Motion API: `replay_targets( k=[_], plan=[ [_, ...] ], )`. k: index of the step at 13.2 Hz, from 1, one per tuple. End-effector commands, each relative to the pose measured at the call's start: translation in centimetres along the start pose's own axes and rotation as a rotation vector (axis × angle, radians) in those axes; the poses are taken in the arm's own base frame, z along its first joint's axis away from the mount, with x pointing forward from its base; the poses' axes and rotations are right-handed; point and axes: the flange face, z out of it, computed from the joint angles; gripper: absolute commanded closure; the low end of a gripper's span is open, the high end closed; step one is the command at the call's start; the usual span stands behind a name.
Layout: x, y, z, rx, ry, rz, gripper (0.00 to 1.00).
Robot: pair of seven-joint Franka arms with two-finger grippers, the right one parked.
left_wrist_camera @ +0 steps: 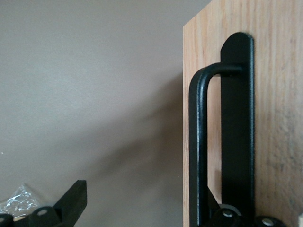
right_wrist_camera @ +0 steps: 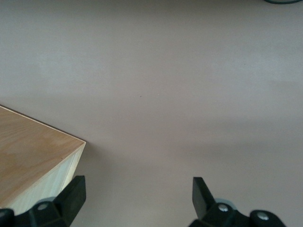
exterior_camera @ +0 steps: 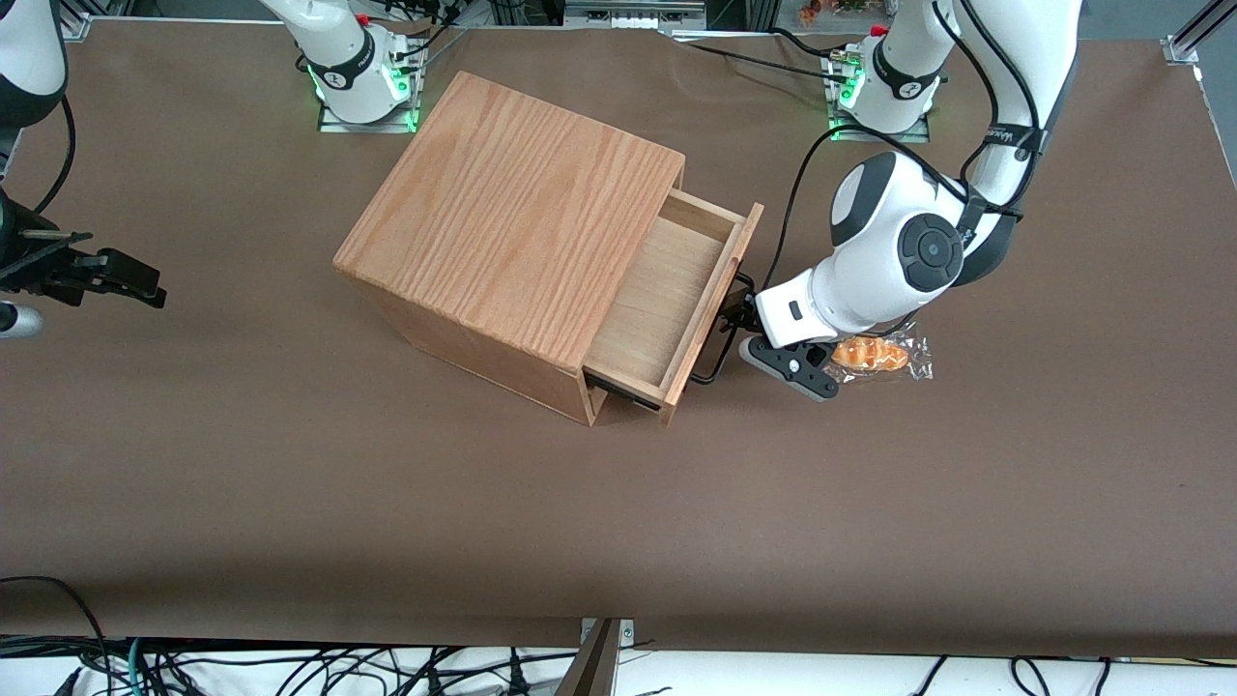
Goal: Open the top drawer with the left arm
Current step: 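Pull the handle outward with the left gripper, sliding the drawer open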
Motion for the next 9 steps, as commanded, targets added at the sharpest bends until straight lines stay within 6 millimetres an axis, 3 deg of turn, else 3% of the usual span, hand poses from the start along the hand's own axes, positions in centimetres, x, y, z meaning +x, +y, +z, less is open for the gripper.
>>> replay_targets(
  k=[1,9],
  plan=[
    [0.0,-5.2,-0.8,0.077,0.03,0.02,0.0],
    [0.3,-6.8,-2.9,0.088,0.066,0.017,0.0]
  ],
)
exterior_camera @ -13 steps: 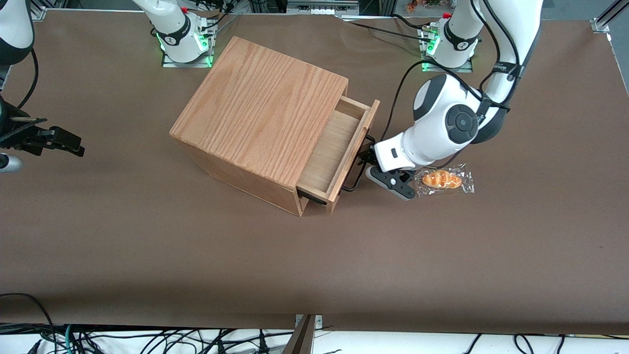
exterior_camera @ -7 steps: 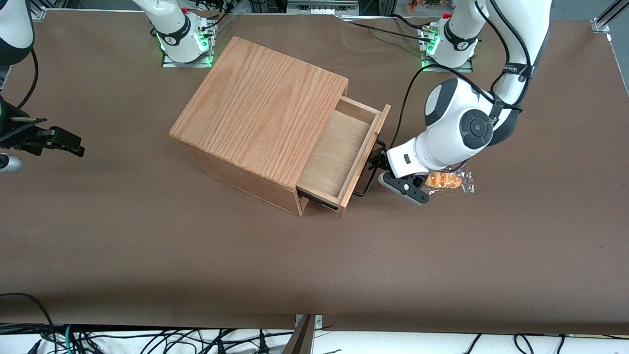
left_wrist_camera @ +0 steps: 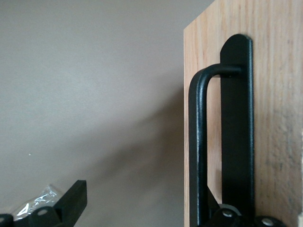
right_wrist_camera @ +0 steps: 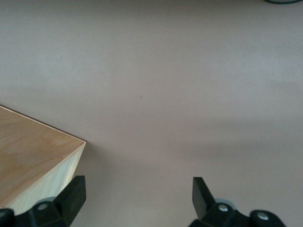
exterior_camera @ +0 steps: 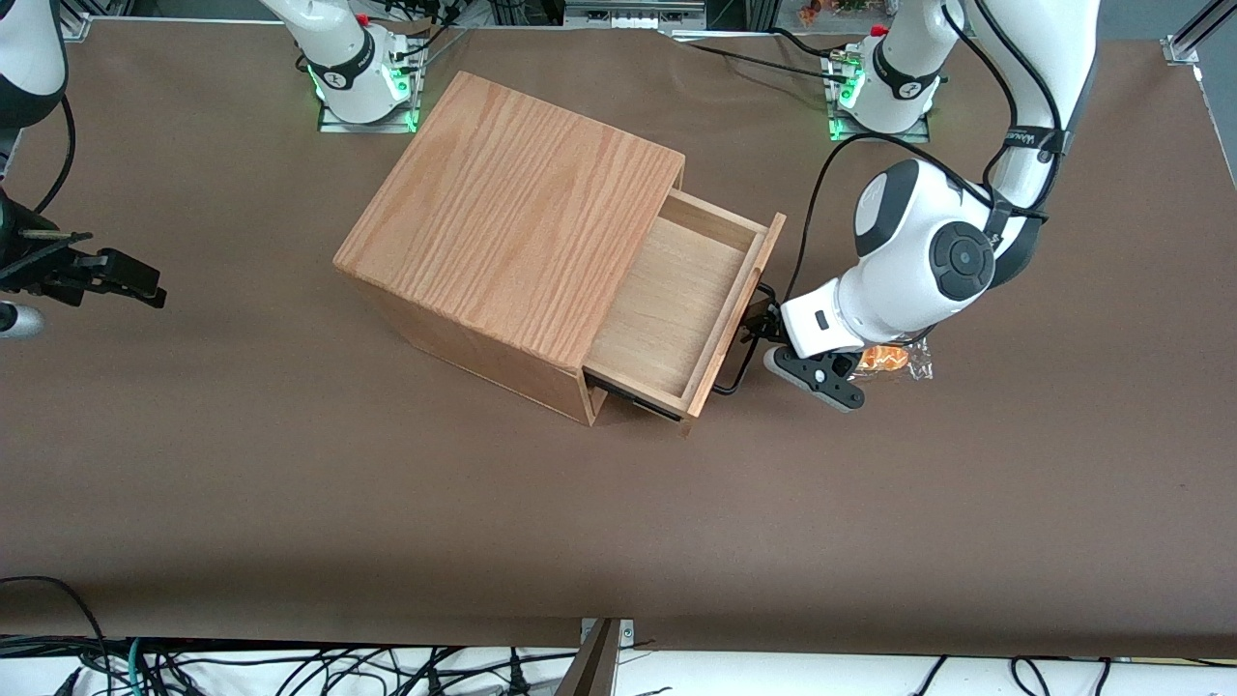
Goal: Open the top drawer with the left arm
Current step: 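Pull the handle outward with the left gripper, sliding the drawer open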
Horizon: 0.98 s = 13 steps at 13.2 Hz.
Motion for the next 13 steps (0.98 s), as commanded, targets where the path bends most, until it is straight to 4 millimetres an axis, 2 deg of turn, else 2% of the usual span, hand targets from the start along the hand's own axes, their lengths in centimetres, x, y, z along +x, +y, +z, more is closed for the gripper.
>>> replay_targets(
  k=[1,4,8,13],
  plan=[
    [0.3,-4.0,-1.8,0.074,0.05,0.012,0.0],
    [0.2,-4.4,-2.2,0.075,0.056,0.006,0.0],
    [0.0,-6.4,-2.9,0.09,0.061,0.035,0.0],
    [0.0,-6.4,-2.9,0.088,0.061,0.036,0.0]
  ],
)
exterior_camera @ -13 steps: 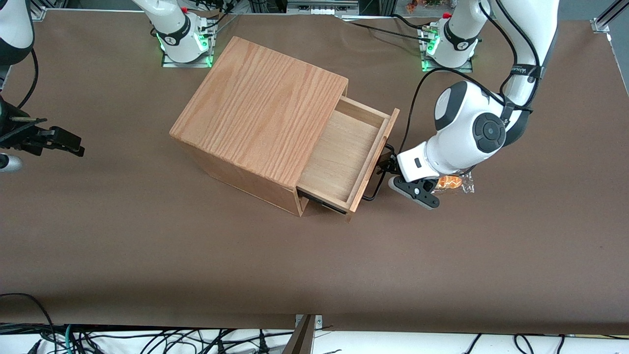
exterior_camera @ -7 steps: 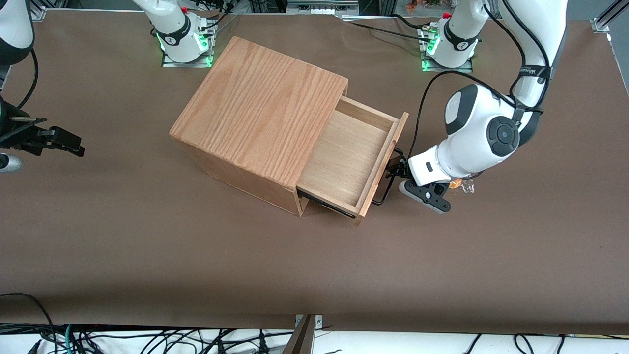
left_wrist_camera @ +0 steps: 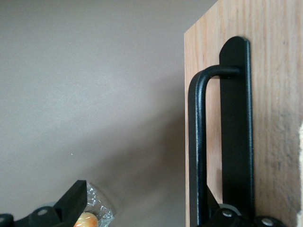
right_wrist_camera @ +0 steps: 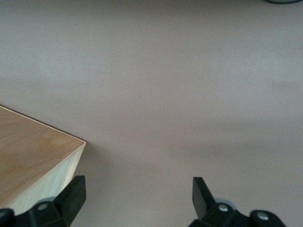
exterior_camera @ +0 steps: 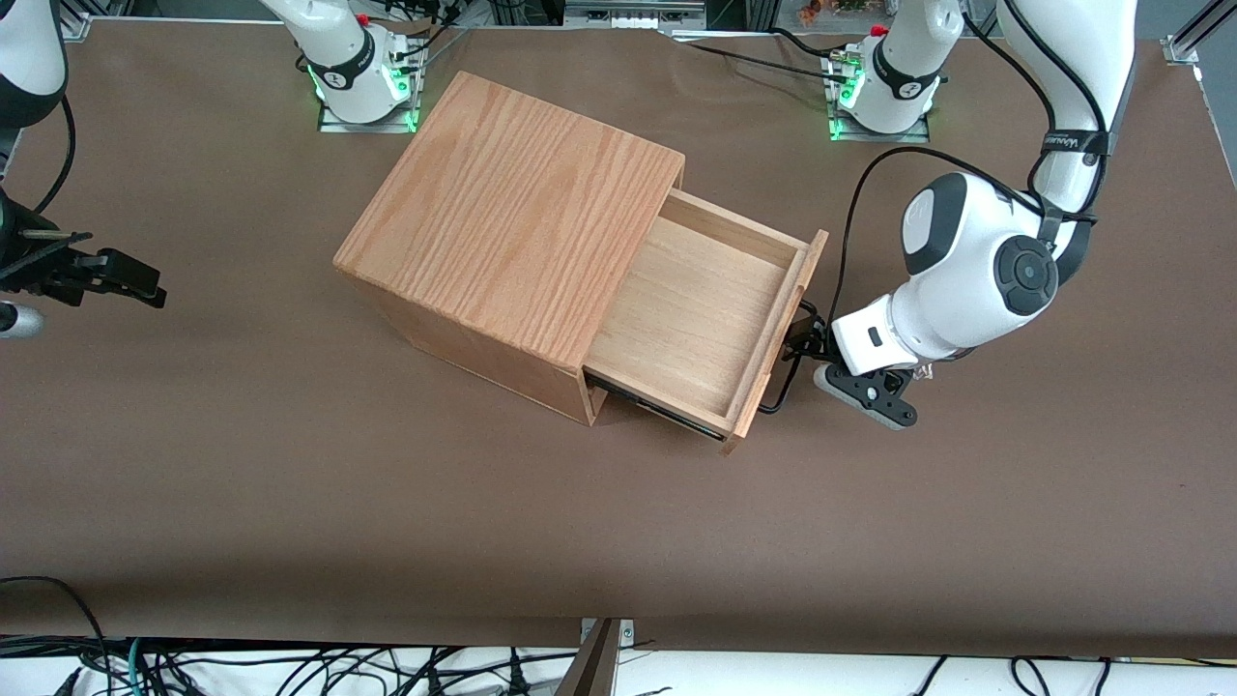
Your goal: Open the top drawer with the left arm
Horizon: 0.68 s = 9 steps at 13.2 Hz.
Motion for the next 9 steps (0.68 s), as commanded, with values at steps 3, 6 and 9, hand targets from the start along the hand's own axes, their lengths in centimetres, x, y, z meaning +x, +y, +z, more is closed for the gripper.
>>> replay_targets(
  k=[3,6,9],
  plan=[
    [0.29,-1.43,-1.02,0.056,0.039,0.02,0.0],
    [0.42,-1.2,-1.48,0.053,0.047,0.012,0.0],
    [0.16,-0.58,-1.85,-0.021,0.038,-0.03,0.0]
  ],
)
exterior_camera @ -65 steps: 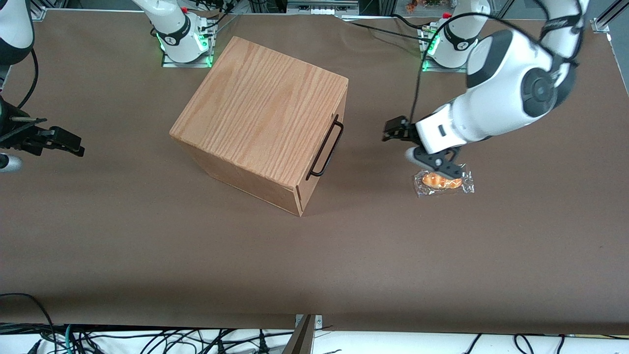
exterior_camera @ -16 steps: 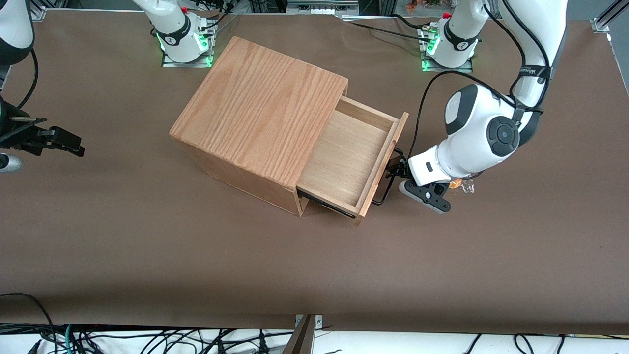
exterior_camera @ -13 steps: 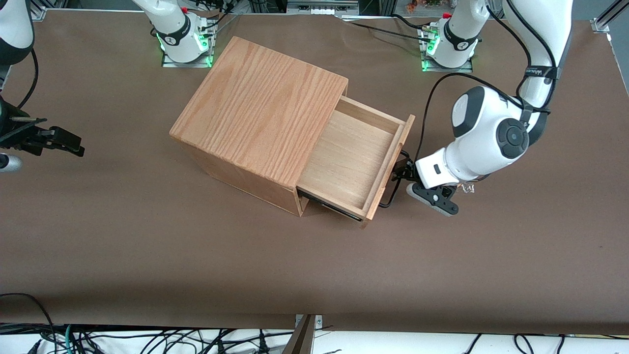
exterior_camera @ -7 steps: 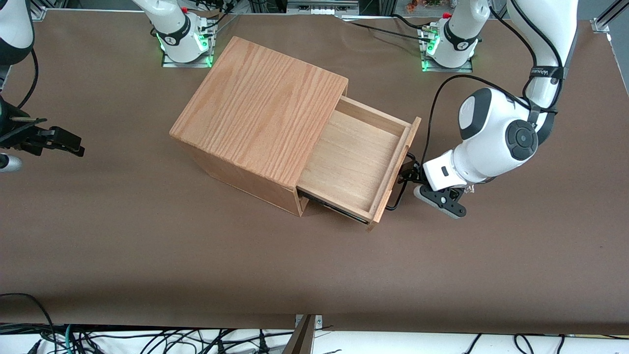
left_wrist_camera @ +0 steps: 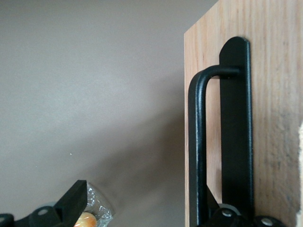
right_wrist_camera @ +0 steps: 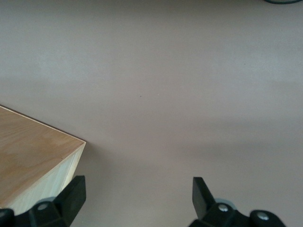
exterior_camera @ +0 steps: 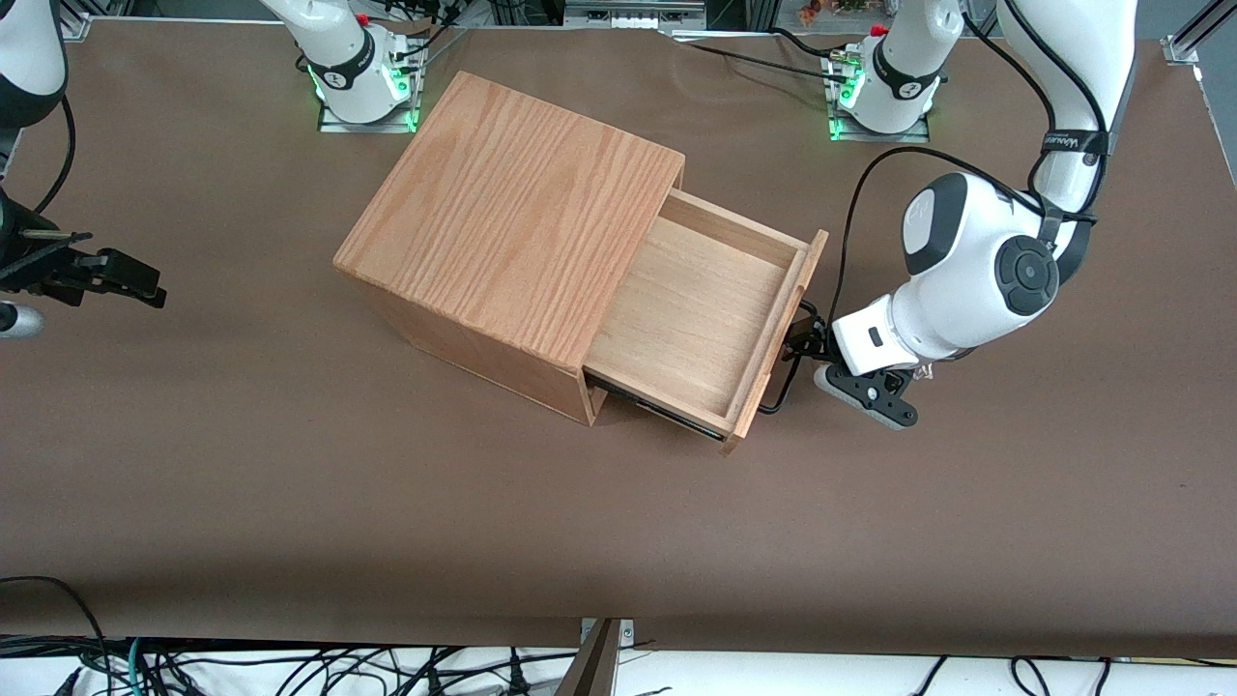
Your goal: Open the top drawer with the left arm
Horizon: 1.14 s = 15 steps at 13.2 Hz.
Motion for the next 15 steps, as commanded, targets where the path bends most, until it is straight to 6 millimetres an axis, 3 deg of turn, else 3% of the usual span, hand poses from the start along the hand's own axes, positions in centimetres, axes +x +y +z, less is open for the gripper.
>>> replay_targets(
  k=[1,4,6,9,12,15],
  plan=[
    [0.1,-0.2,-2.1,-0.046,0.037,-0.041,0.0],
    [0.1,0.1,-3.9,-0.109,0.022,-0.067,0.0],
    [0.0,0.5,-6.2,-0.127,-0.02,-0.055,0.0],
    [-1.6,0.4,-12.1,-0.133,-0.061,-0.053,0.0],
    [-4.7,-1.3,-18.1,-0.024,-0.083,-0.103,0.0],
    [-6.5,-2.0,-21.4,0.146,-0.094,-0.174,0.0]
  ],
)
